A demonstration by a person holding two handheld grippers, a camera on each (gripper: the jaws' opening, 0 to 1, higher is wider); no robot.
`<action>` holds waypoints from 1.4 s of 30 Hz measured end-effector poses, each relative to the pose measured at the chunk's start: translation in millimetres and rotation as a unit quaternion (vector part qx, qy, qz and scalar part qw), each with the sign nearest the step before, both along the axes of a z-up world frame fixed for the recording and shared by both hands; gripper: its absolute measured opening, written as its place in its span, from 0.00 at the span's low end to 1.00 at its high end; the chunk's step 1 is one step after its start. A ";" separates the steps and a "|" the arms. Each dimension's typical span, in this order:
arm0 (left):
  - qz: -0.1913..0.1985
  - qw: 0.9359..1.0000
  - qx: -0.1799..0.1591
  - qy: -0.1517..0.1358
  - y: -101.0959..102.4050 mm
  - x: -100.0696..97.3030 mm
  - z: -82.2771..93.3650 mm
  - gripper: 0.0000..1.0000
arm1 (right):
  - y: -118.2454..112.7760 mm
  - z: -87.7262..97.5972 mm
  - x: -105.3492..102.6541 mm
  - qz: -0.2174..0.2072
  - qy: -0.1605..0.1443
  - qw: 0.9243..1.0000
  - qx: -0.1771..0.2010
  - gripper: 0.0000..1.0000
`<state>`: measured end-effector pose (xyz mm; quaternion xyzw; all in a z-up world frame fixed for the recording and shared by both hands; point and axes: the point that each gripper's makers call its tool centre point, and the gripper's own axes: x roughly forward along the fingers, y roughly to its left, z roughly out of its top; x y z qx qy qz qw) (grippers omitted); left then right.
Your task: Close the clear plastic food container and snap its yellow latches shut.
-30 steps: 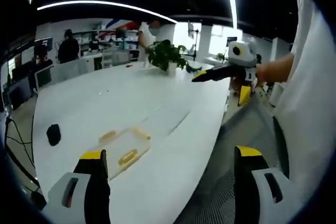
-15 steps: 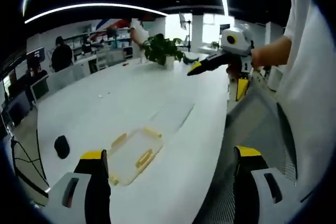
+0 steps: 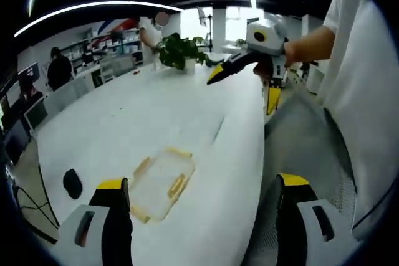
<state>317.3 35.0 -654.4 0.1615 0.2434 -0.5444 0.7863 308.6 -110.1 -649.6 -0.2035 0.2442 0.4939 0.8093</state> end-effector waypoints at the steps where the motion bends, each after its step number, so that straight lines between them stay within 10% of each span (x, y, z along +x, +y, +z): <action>1: -0.002 1.000 0.003 -0.001 1.0 1.6 -0.8 0.96 | 0.5 -0.9 0.7 0.002 0.000 1.000 -0.004 0.87; 26: -0.024 0.996 0.085 -0.016 34.0 47.4 -25.4 0.86 | 25.9 -9.9 30.0 0.022 0.042 0.999 0.007 0.84; 42: -0.083 0.989 0.123 -0.018 38.4 62.3 -41.9 0.82 | 28.9 -25.4 56.9 0.052 0.017 0.998 -0.045 0.79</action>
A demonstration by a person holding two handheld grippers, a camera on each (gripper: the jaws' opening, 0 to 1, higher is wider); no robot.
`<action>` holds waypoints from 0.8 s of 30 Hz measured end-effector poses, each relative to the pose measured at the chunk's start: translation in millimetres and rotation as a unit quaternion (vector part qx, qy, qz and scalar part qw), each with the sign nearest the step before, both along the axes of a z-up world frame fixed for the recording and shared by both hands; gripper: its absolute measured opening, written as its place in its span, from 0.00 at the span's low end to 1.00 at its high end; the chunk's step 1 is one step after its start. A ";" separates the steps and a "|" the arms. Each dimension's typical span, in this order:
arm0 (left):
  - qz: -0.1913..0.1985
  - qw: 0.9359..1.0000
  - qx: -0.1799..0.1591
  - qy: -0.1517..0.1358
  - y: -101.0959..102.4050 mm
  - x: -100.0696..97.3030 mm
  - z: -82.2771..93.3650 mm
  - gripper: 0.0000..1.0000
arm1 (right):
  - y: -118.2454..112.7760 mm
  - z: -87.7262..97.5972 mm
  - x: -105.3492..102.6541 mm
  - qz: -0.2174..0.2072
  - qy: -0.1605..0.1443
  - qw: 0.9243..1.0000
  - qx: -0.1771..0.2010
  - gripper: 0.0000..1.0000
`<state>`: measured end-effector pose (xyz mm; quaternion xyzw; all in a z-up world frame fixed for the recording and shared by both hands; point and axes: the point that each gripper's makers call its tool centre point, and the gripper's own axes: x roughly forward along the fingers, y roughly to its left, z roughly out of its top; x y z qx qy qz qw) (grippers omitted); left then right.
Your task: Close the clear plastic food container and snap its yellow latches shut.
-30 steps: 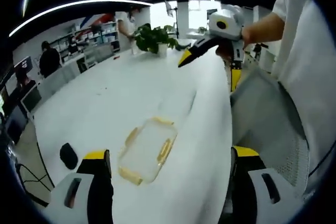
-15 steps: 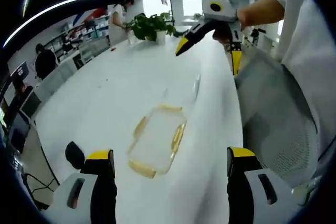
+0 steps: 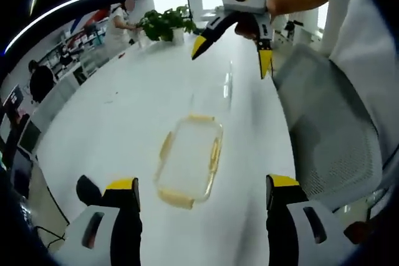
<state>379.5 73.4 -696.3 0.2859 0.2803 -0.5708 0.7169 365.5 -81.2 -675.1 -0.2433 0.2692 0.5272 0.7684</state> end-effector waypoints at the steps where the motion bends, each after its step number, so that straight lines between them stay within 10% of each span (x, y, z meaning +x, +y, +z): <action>1: -0.005 1.000 0.001 0.001 -0.1 0.5 -0.4 0.81 | 0.0 -1.1 1.5 0.004 0.000 1.000 -0.002 0.79; 24: -0.058 0.998 0.038 0.001 2.3 25.8 -30.8 0.68 | 6.5 -32.6 23.8 0.052 -0.011 0.998 -0.047 0.63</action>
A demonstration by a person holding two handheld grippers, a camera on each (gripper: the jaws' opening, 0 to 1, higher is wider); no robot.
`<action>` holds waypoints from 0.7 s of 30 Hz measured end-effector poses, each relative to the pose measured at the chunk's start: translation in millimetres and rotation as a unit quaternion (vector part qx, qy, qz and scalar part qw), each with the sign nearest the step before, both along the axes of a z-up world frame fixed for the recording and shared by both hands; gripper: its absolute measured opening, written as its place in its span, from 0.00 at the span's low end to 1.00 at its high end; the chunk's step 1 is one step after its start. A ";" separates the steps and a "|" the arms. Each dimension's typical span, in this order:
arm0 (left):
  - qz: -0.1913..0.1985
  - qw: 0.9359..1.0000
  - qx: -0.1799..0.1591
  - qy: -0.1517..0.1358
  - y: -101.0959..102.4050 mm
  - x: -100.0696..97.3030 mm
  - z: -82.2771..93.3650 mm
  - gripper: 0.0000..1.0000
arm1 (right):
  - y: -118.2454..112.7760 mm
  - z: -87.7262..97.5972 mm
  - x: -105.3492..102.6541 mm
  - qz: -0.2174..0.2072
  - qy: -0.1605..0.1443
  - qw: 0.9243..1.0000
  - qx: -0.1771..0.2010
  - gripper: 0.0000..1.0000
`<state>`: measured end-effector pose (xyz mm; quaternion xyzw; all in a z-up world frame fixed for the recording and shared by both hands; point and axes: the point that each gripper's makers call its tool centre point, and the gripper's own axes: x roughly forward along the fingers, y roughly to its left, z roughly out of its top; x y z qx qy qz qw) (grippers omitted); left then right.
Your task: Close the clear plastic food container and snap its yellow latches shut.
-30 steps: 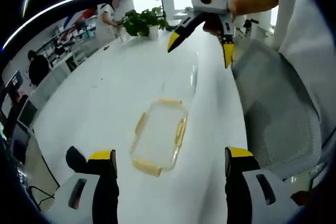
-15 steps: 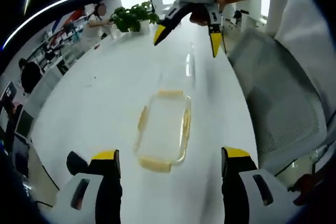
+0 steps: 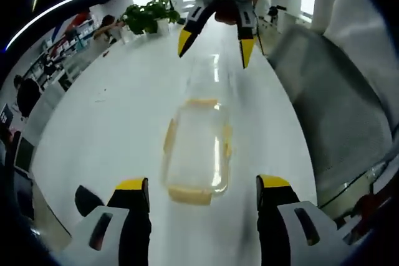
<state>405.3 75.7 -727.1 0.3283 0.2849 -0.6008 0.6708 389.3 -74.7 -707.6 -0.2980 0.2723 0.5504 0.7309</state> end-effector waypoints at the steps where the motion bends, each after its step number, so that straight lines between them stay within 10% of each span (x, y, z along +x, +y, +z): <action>1: 0.001 1.000 0.000 0.003 0.1 1.0 -1.4 0.68 | -0.3 -2.8 1.3 0.006 -0.004 1.000 -0.007 0.62; 21: -0.028 0.998 0.051 0.016 8.6 14.7 -38.8 0.57 | -1.9 -41.2 15.9 0.022 0.017 0.998 -0.059 0.54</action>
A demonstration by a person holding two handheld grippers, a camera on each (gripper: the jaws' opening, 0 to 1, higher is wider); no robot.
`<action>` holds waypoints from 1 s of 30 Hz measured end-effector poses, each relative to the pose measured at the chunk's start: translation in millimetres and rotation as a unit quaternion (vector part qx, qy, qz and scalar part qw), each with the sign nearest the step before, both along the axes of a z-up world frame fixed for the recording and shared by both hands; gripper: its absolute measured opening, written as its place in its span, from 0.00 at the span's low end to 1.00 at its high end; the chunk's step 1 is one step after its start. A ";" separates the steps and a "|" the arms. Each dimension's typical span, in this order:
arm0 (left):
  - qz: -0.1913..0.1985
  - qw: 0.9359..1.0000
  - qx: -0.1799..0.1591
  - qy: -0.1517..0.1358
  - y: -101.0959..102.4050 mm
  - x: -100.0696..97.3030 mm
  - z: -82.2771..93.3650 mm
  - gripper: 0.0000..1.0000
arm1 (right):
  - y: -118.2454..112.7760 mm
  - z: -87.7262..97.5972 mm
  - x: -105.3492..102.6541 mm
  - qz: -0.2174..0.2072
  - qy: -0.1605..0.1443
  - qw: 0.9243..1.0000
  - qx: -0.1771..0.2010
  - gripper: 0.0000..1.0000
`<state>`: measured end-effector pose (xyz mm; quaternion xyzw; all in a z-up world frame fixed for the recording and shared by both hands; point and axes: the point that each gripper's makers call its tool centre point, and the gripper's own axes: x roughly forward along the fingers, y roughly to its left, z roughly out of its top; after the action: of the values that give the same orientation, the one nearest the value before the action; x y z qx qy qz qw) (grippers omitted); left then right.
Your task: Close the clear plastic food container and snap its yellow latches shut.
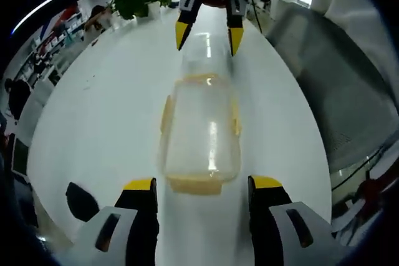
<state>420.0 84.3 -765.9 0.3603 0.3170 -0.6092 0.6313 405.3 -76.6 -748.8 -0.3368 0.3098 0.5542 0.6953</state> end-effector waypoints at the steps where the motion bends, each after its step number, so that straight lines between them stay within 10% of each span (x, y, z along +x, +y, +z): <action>1: -0.002 1.000 0.002 0.001 -1.0 0.4 -2.5 0.57 | -0.4 -1.7 -0.7 0.002 0.005 1.000 -0.002 0.53; 30: -0.024 0.999 0.036 0.023 -2.8 1.8 -32.0 0.51 | -1.9 -43.7 7.3 0.020 0.043 0.997 -0.053 0.44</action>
<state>421.8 81.5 -797.9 0.3762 0.3441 -0.6205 0.5958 412.5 -78.5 -792.6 -0.3546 0.3616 0.5647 0.6516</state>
